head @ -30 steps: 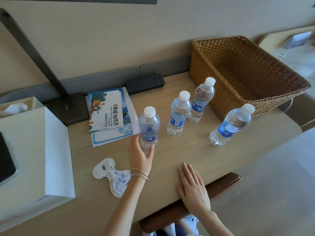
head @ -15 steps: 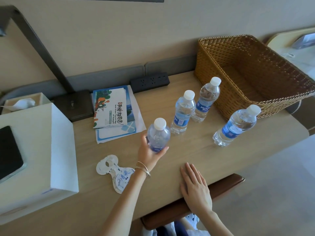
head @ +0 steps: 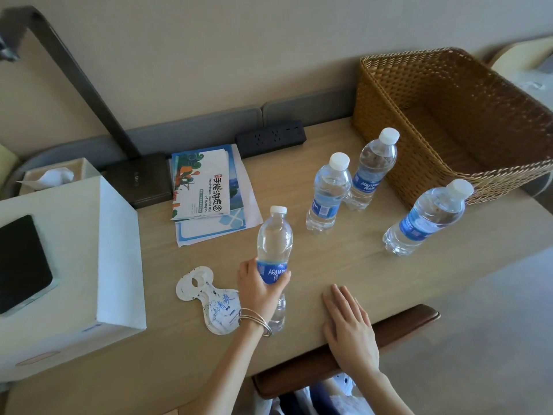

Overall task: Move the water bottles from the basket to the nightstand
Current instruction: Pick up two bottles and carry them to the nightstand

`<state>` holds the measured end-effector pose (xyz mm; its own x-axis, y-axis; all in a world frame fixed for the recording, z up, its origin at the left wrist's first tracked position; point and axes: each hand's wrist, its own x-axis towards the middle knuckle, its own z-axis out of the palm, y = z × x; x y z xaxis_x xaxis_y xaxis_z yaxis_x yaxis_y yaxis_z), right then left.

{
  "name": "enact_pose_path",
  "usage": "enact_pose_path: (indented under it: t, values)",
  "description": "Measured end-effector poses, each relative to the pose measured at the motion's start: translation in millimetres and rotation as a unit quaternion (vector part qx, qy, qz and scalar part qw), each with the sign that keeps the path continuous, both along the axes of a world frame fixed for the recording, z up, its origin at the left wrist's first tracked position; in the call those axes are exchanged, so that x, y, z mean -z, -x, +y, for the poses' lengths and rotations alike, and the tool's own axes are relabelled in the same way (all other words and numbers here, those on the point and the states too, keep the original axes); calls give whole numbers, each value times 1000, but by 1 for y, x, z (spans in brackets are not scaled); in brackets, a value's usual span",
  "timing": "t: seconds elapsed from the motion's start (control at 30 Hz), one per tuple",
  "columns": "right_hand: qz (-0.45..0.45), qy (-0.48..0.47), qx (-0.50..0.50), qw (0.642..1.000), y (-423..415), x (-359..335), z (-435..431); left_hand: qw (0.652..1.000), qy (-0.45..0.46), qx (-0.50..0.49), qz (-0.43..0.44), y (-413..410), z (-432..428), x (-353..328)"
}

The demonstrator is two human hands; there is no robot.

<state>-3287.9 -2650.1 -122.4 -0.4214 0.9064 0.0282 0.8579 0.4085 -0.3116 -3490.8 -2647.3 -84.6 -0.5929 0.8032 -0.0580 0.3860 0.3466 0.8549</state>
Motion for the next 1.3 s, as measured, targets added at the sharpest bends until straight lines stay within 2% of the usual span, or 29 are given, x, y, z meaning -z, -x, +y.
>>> enact_pose_path:
  t: [0.2, 0.4, 0.5, 0.57, 0.73, 0.9, 1.0, 1.13, 1.23, 1.3]
  values:
    - [21, -1, -8, 1000, -1, 3, 0, 989, 99, 36, 106, 7, 14, 5]
    - [35, 17, -12, 999, -2, 2, 2, 984, -54, 59, 160, 20, 10, 8]
    - [96, 26, -1, 995, 1, -4, 8, 975, -58, 77, 200, 21, 6, 7]
    - [140, 32, 4, 990, 6, -13, 22, 974, -35, 91, 202, 17, 5, 3]
    - [194, -17, 10, 981, 37, -38, 77, 962, 47, 195, 187, -4, 0, 11]
    - [255, -88, 11, 963, 67, -47, 124, 954, 56, 224, 190, -21, 7, 9]
    - [275, -130, 18, 952, 85, -42, 149, 943, 72, 225, 236, -23, 10, 6]
    - [320, -121, 43, 939, 105, -46, 181, 941, 53, 248, 226, -18, 7, 10]
    - [291, -89, 35, 952, 111, -50, 201, 932, 65, 280, 220, -11, 4, 9]
    - [209, -78, -6, 975, 110, -49, 207, 929, 69, 289, 220, -7, 1, 5]
